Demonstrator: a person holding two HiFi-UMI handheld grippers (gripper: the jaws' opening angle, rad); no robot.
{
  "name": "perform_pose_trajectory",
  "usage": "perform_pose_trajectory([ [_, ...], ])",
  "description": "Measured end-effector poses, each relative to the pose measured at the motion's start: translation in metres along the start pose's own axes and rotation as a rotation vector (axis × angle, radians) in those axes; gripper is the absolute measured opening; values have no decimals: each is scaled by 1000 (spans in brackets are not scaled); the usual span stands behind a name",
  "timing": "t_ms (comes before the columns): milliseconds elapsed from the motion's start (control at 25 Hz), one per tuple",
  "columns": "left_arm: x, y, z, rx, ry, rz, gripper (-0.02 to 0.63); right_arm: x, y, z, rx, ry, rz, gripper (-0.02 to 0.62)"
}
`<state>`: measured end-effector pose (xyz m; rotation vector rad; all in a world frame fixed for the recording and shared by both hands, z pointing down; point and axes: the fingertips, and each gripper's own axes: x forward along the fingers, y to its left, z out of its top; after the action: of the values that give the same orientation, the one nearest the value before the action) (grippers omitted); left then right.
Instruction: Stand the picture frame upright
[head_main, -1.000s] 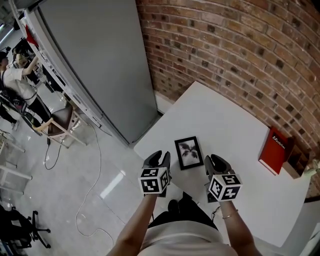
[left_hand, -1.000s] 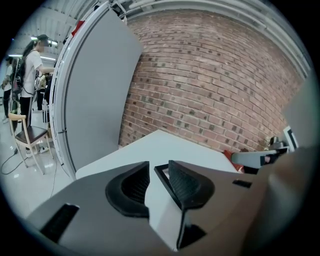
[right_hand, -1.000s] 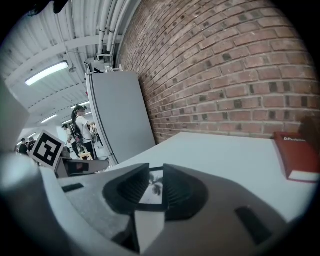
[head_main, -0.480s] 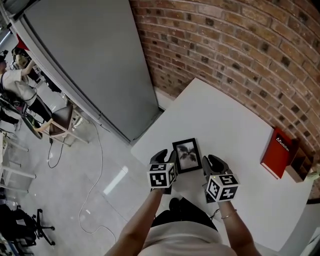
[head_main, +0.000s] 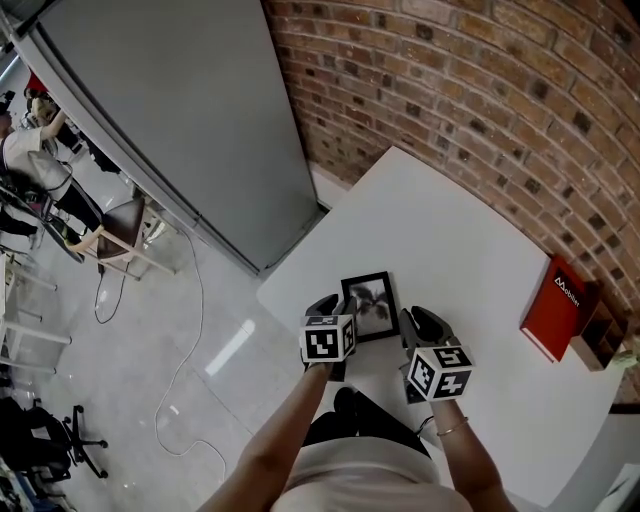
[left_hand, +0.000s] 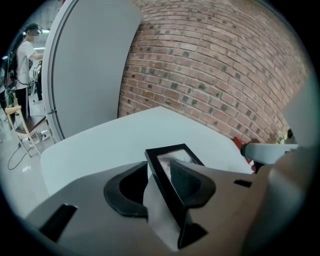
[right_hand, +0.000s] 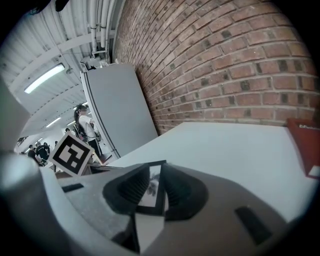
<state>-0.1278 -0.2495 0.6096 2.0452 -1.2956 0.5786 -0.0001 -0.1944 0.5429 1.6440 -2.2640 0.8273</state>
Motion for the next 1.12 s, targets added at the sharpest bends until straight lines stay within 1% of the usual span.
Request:
perform_pose_trajectory([
  [240,8,-2,-14,-2,75,28,146,2,-3,-3,6,13,14,71],
  [360,11,-2,-16,-2,94,46,146,5,-3,-6,6,24,25,71],
  [680,14,-2,-15,-31,117,51,141,18,-3,-17,1,80,46,71],
  [720,14,-3,-15,-38,119,50,137,20,-2,-18,-1,86,48,71],
  [760,14,-4,-15,-48,117,49,106,21,-2,-20,-3,92,50,71],
  [800,14,-5,-15,-58,113,50,100,23,-1,-21,-5,98,52,71],
  [1120,12,-3,-15,-116,84,64,80,29,-2,-29,-3,135,49,71],
])
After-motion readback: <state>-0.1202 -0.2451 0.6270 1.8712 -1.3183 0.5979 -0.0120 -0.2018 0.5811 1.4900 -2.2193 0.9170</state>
